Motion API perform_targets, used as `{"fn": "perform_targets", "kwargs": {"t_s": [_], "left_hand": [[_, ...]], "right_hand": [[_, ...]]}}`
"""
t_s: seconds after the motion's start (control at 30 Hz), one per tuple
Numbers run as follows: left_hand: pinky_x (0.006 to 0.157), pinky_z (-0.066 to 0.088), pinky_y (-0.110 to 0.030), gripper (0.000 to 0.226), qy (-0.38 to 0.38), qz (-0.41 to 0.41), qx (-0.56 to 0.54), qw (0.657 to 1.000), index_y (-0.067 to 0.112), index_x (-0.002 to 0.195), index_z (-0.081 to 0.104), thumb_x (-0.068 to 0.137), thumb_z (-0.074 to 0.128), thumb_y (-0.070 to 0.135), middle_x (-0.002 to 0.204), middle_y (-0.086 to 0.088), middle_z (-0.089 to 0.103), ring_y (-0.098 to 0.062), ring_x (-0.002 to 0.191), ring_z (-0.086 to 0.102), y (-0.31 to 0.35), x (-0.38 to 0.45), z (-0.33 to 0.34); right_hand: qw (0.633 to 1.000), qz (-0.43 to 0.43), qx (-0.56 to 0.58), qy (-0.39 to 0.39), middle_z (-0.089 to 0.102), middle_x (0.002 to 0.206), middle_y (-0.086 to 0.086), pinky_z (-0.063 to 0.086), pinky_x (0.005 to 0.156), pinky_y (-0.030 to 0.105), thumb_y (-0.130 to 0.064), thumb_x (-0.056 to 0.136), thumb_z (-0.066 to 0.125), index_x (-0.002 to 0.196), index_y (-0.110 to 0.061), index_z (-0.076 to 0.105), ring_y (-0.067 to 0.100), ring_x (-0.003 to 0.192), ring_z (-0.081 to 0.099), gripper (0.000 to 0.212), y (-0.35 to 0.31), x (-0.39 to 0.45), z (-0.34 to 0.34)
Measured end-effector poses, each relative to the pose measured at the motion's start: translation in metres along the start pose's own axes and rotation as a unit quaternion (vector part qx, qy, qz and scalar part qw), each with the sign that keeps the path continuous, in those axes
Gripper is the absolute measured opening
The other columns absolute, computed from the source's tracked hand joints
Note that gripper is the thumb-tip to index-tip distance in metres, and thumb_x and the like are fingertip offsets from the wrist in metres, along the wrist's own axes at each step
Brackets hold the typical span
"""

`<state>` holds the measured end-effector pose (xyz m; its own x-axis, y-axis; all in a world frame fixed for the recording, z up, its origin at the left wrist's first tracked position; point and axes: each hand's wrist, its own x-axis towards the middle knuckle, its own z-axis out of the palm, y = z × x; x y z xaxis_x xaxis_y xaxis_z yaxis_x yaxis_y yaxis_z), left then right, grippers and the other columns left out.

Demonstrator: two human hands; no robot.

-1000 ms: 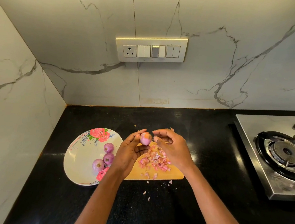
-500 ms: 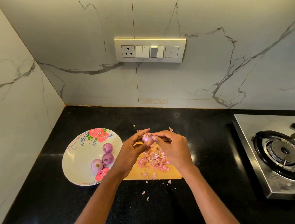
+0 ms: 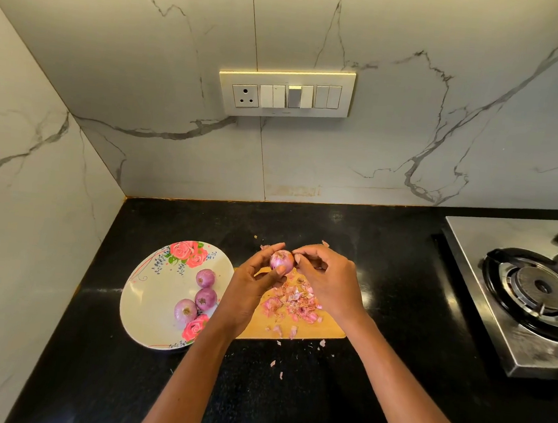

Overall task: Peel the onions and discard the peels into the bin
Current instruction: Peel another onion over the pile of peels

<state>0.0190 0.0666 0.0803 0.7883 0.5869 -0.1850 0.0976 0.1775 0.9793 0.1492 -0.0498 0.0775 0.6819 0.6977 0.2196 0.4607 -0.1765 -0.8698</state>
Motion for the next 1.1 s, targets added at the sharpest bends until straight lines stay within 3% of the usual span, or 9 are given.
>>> {"fn": "perform_targets", "kwargs": {"t_s": [0.17,0.47,0.57,0.7,0.97,1.1], "left_hand": [[0.085,0.057,-0.024,0.046,0.020,0.011,0.019,1.000,0.033,0.134,0.060,0.091,0.071,0.027,0.132,0.007,0.064,-0.011,0.114,0.066,-0.0022,0.0029,-0.0003],[0.090,0.058,-0.027,0.041,0.052,0.025,0.073,0.996,0.041,0.125,0.061,0.091,0.073,0.022,0.130,0.012,0.061,-0.013,0.117,0.063,-0.0060,0.0043,-0.0009],[0.086,0.058,-0.023,0.041,0.054,0.026,0.071,0.996,0.041,0.124,0.061,0.091,0.073,0.020,0.128,0.012,0.062,-0.012,0.115,0.064,-0.0064,0.0034,-0.0005],[0.087,0.060,-0.027,0.041,0.055,0.036,0.064,0.996,0.037,0.124,0.063,0.090,0.075,0.018,0.127,0.009,0.063,-0.014,0.113,0.065,-0.0086,0.0027,0.0002],[0.084,0.059,-0.025,0.041,0.044,0.037,0.045,0.997,0.037,0.126,0.062,0.091,0.074,0.022,0.128,0.010,0.063,-0.019,0.115,0.065,-0.0044,0.0019,-0.0009],[0.085,0.059,-0.026,0.041,0.050,0.037,0.044,0.997,0.037,0.125,0.063,0.089,0.076,0.022,0.126,0.010,0.065,-0.018,0.115,0.065,-0.0040,0.0028,-0.0006]], "right_hand": [[0.998,0.018,0.061,-0.015,0.072,0.105,-0.017,0.054,0.083,0.012,-0.022,0.092,0.075,0.116,-0.022,0.070,-0.005,0.099,0.068,0.024,-0.0073,0.0014,-0.0010],[1.000,0.003,0.019,-0.004,0.074,0.098,-0.014,0.055,0.081,0.011,-0.014,0.090,0.077,0.119,-0.017,0.065,-0.007,0.095,0.069,0.032,-0.0046,-0.0013,0.0014],[1.000,-0.008,-0.002,-0.001,0.076,0.097,-0.008,0.057,0.079,0.013,-0.014,0.089,0.078,0.119,-0.017,0.061,-0.005,0.089,0.070,0.034,-0.0058,-0.0002,0.0017],[0.999,-0.015,-0.027,-0.008,0.070,0.088,-0.013,0.053,0.073,0.007,-0.013,0.087,0.078,0.117,-0.017,0.053,-0.011,0.079,0.067,0.039,-0.0089,0.0011,0.0017],[1.000,0.022,0.009,0.019,0.070,0.093,-0.015,0.054,0.076,0.010,-0.013,0.090,0.076,0.119,-0.020,0.057,-0.005,0.090,0.068,0.035,-0.0005,0.0052,-0.0052],[0.998,0.021,0.055,-0.025,0.073,0.104,-0.013,0.055,0.082,0.013,-0.020,0.090,0.077,0.124,-0.019,0.062,-0.004,0.098,0.069,0.037,-0.0057,0.0034,-0.0048]]}}
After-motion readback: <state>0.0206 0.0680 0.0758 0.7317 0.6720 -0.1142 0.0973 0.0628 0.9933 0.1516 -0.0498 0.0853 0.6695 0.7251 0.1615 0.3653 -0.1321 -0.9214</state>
